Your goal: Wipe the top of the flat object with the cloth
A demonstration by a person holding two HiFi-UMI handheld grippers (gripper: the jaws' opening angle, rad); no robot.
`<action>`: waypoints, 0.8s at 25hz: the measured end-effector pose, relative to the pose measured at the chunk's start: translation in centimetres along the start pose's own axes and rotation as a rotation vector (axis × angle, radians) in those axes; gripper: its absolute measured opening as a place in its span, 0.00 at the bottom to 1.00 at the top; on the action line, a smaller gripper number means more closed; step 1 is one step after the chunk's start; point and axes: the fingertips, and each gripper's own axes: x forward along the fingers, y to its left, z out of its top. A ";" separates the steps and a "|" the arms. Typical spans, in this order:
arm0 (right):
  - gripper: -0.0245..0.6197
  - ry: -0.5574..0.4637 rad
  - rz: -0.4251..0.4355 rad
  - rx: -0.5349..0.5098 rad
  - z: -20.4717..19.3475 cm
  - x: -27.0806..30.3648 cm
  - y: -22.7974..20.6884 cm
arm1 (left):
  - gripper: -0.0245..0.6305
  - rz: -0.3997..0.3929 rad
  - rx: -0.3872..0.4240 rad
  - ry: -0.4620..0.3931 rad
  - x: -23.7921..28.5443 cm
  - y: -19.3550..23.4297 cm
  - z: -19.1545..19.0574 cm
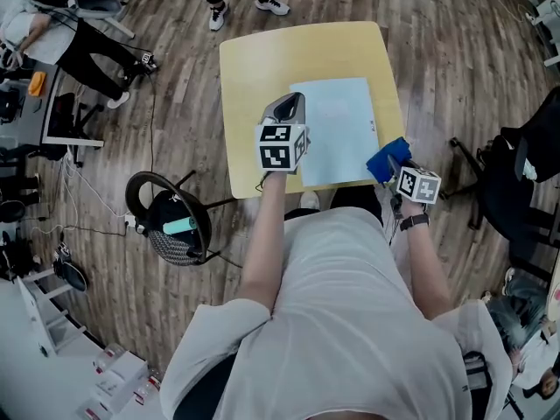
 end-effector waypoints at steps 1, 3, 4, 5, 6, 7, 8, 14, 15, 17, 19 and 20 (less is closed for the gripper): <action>0.14 -0.002 -0.001 0.000 0.0 -0.1 0.0 | 0.05 0.003 0.000 0.000 -0.1 0.1 0.0; 0.14 -0.008 0.012 -0.008 0.3 -0.2 0.6 | 0.05 0.013 -0.003 -0.001 -0.5 0.3 -0.2; 0.14 -0.013 0.026 -0.012 0.5 -0.1 1.2 | 0.05 0.020 -0.006 -0.002 -0.8 0.6 -0.2; 0.14 -0.019 0.046 -0.016 0.8 -0.1 2.1 | 0.05 0.028 -0.009 -0.004 -1.1 0.9 -0.3; 0.14 -0.024 0.073 -0.019 1.1 0.0 3.2 | 0.05 0.038 -0.013 -0.006 -1.5 1.3 -0.4; 0.14 -0.028 0.108 -0.021 1.4 0.2 4.6 | 0.05 0.048 -0.017 -0.008 -1.9 1.7 -0.5; 0.14 -0.029 0.148 -0.026 1.6 0.4 6.1 | 0.05 0.060 -0.022 -0.011 -2.3 2.1 -0.5; 0.14 0.053 0.401 -0.122 0.1 2.6 17.3 | 0.05 0.142 -0.060 -0.035 -5.8 4.5 -1.1; 0.14 0.073 0.440 -0.151 -0.5 3.0 19.3 | 0.05 0.156 -0.066 -0.038 -6.5 4.9 -1.3; 0.14 0.112 0.515 -0.205 -1.7 3.7 23.1 | 0.05 0.182 -0.077 -0.044 -7.8 5.7 -1.7; 0.14 0.150 0.575 -0.246 -2.9 4.6 26.2 | 0.05 0.204 -0.084 -0.047 -8.8 6.6 -2.0; 0.14 0.167 0.594 -0.264 -3.4 5.0 27.4 | 0.05 0.213 -0.086 -0.049 -9.3 7.1 -2.1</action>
